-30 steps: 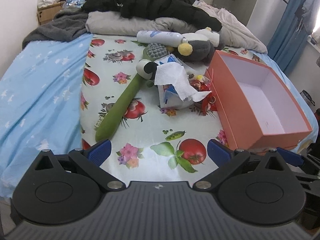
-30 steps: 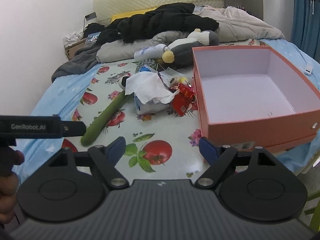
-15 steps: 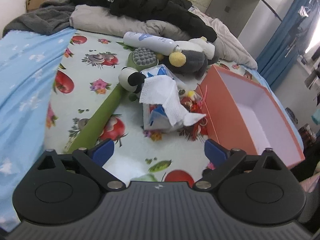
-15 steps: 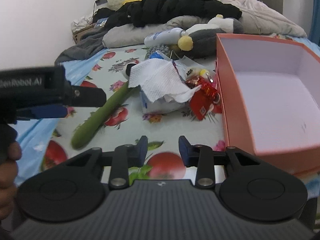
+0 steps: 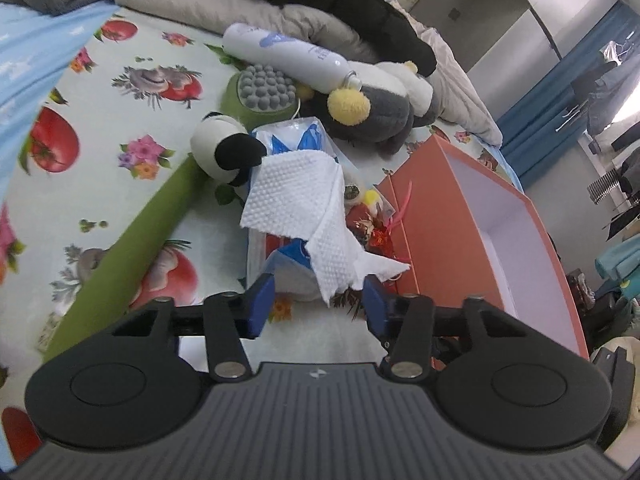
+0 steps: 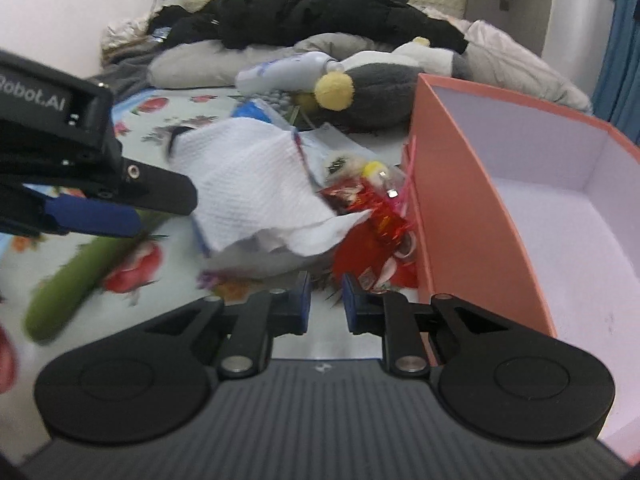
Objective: Organize soft objects
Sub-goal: 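Move both tools toward the white tissue and red foil wrapper, then grasp the red foil wrapper with the right tool while the left tool grasps the white tissue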
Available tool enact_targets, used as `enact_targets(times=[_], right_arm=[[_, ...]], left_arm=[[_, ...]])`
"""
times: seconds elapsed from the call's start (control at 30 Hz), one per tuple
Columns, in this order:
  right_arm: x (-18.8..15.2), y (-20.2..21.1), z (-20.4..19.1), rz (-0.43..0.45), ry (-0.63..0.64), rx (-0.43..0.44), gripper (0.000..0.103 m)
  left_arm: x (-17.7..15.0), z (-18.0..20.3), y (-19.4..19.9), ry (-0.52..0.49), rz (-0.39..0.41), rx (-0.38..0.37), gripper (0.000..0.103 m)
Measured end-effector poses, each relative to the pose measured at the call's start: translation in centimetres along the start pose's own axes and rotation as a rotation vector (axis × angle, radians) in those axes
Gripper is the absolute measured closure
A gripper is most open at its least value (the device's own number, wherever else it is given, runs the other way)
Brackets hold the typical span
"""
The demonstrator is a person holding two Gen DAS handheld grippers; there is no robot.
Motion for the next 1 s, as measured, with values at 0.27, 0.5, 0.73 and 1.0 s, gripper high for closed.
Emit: enact_targets(times=[0.27,0.5,0.73,1.0], right_arm=[[0.4,-3.6,-0.2,0.006,0.057,-0.089,0.082],[0.5,-5.0,-0.7,0.029,0.106,-0.142,0.099],[0.5,-2.6,-1.2,0.057,0.118,-0.141,0.1],[-0.5,2.2,-1.9,0.086,0.137,-0.145,0.1]], left_arm=[[0.9,-0.1,-2.5,0.016,-0.027,-0.019,0.086],[1.0,0.5,-2.1,0.004,-0.002,-0.046,0.099],[0.5,1.8,1.6,-0.019,0.062,-0.083,0.102],[-2.1,1.8,6.1,-0.033,0.107,-0.093,0.102]])
Point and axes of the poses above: each gripper's, at about its wrist camera, not at the fingertips, and y roughly against the way its jaws point, z to its right, x to its top, the point moved 1 cm from there along -y, roughly the way its jaws point, and after that the axes turned 1 degree about y, right-handed, at the moved point
